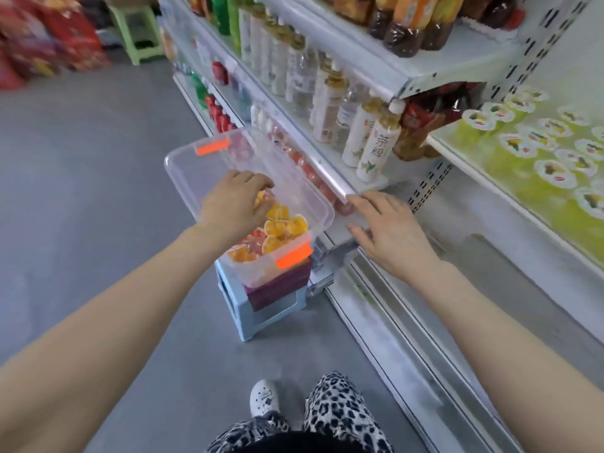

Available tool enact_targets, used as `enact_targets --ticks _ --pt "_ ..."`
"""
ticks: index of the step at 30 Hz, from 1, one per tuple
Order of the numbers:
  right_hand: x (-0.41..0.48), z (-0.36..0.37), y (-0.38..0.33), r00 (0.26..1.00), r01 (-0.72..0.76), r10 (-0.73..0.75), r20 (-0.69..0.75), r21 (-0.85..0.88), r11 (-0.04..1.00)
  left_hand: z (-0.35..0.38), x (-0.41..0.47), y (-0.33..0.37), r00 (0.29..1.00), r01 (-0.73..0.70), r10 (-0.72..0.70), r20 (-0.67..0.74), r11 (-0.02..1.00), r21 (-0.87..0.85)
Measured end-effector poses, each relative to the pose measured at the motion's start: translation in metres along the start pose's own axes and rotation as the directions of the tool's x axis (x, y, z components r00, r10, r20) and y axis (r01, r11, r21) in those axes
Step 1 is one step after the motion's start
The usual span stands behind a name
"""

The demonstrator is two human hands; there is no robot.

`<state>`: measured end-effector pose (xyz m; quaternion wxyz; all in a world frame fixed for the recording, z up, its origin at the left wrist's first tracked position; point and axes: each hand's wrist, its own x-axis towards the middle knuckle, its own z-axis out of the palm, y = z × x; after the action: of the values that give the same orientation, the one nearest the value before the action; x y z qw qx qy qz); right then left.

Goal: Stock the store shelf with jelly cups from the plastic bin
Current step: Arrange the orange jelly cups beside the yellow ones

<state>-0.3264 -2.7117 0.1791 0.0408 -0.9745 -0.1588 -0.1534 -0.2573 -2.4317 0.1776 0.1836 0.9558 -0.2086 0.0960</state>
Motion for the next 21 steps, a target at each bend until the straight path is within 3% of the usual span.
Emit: enact_targets --ticks 7,10,17,21 --pt "0.060 0.083 -0.030 0.957 0.097 -0.132 0.258 0.142 0.985 0.048 -0.037 -0.085 0.964 0.217 -0.217 0.154 0.976 0.012" --pt "0.094 0.116 -0.034 0.890 0.117 -0.190 0.414 0.194 0.974 0.061 -0.030 -0.104 0.957 0.224 -0.221 0.188 0.975 0.006" --pt "0.157 0.204 -0.050 0.695 0.161 -0.258 0.671 0.204 0.966 0.082 -0.004 -0.126 0.951 0.288 -0.292 0.106 0.956 0.054" --pt "0.177 0.242 -0.056 0.596 0.323 -0.297 0.746 0.117 0.939 0.091 -0.003 -0.132 0.956 0.284 -0.289 0.054 0.956 0.076"
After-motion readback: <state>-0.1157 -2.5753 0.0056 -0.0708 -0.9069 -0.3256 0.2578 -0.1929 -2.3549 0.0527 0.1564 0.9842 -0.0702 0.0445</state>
